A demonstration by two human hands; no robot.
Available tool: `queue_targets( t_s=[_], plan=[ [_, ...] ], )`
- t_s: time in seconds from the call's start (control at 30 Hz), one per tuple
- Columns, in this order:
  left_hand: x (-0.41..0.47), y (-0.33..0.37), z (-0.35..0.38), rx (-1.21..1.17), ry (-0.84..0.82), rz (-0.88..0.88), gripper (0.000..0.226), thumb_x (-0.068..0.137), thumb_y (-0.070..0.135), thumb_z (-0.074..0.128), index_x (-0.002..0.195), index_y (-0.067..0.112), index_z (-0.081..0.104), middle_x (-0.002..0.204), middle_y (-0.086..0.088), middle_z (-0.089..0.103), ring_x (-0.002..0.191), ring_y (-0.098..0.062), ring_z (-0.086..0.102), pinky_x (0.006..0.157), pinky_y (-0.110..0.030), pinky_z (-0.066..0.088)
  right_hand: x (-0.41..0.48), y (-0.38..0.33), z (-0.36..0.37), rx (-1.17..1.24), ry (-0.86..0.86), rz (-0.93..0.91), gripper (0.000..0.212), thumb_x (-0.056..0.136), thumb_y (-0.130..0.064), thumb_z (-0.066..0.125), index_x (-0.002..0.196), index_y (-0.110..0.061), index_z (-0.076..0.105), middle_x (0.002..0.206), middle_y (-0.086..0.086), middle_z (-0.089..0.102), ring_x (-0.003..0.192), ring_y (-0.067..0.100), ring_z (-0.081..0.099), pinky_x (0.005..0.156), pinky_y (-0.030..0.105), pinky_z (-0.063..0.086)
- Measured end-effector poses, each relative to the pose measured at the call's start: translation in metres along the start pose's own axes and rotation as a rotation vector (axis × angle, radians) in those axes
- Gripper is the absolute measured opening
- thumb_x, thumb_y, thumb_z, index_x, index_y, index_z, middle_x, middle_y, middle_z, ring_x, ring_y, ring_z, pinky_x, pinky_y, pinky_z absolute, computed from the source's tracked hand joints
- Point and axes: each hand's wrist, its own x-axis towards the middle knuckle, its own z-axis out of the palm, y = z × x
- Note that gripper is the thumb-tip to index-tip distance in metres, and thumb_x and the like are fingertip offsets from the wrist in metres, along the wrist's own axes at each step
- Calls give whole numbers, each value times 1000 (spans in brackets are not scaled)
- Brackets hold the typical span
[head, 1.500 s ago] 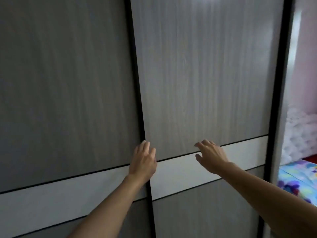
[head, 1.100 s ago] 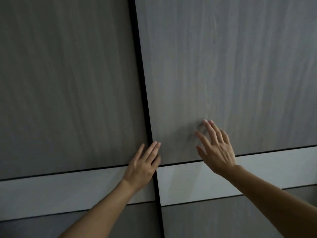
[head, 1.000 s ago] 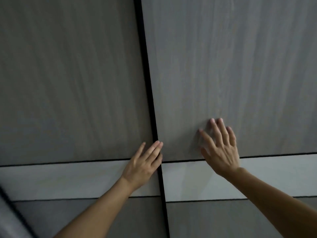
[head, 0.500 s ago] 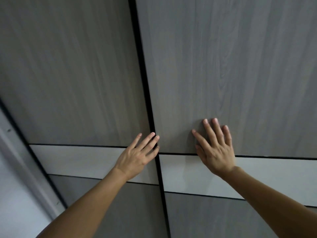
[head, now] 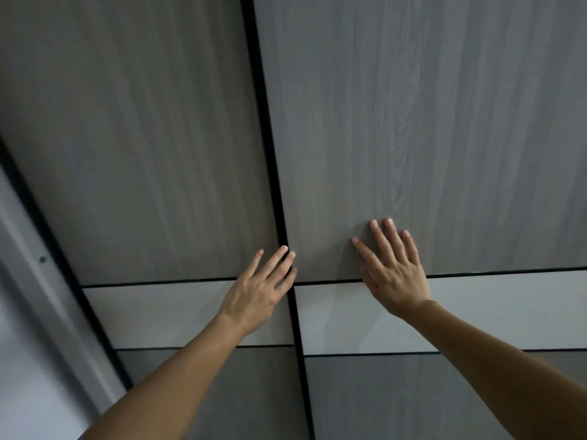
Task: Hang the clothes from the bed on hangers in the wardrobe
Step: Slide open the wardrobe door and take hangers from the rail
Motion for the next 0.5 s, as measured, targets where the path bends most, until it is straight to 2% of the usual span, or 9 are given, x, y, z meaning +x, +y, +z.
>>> queue_targets(
  t_s=[0.2,0.5],
  plan=[
    [-50,-43,21,-17,8,-45,48,89,15,38,135,8,51,152,-17,33,145,-33,22,111,-57,29,22,-55,11,-36,-37,-66,58,94,-34,47,149,-25,34,160,12,13,149,34,7,119,52,13],
    [-128,-117,45,23,9,-67,52,85,8,58,137,8,48,155,-17,27,146,-33,18,112,-57,27,59,-147,54,40,176,-154,53,91,-34,59,143,-25,47,154,13,32,145,35,24,114,51,25]
  ],
)
